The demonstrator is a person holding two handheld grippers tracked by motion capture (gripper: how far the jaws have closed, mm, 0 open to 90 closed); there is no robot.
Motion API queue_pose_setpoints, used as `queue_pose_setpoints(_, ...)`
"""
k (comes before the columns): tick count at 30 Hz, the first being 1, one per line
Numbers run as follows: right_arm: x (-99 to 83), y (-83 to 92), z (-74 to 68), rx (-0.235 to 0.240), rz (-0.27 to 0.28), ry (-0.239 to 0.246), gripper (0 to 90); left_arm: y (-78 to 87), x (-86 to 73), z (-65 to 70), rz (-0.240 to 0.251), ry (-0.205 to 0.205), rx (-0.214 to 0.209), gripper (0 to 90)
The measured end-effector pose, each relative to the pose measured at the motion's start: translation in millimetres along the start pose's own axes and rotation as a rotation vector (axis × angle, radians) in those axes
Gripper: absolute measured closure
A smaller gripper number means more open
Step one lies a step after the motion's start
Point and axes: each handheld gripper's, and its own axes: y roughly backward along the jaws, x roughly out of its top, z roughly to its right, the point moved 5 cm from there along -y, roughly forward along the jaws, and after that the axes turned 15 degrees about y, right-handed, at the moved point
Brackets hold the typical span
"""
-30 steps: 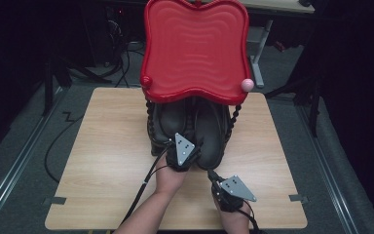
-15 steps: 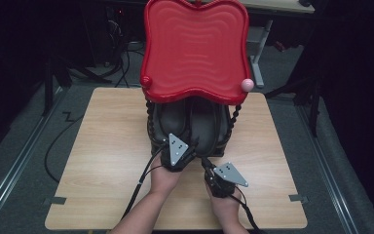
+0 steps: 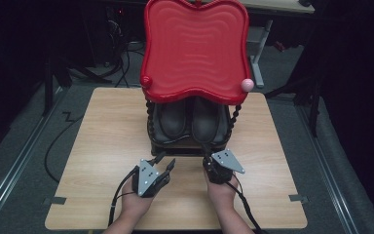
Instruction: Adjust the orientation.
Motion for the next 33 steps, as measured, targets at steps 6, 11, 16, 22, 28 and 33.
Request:
queue_pose_setpoints(6,4.2,-9.9,9.9,-0.028,-0.013,-0.002,87.7,17.8,-11.6,-16.5,-0.014,-0.006,0.031,57.2)
queue_pose_setpoints(11,8.4,-20.6,16.7,-0.044,-0.023,0.005,87.4,21.9,-19.7,-23.9,-0.036,-0.010,0.049,56.3)
queue_pose_setpoints(16,9.5,-27.2,17.5,-0.051,-0.040,0.017,86.6,22.8,-20.1,-23.4,-0.033,-0.008,0.044,55.3)
queue_pose_setpoints(22,10.8,-24.9,16.4,-0.045,-0.030,0.012,83.0,22.9,-24.1,-22.7,-0.044,-0.020,0.044,53.0)
queue_pose_setpoints(28,10.3,-3.7,16.3,-0.002,0.002,0.031,73.4,28.3,-29.8,-28.0,-0.061,-0.020,0.044,48.5)
queue_pose_setpoints(33,-10.9,21.1,27.6,0.031,-0.021,0.048,59.7,36.7,-34.7,-37.8,-0.082,-0.043,0.065,44.9)
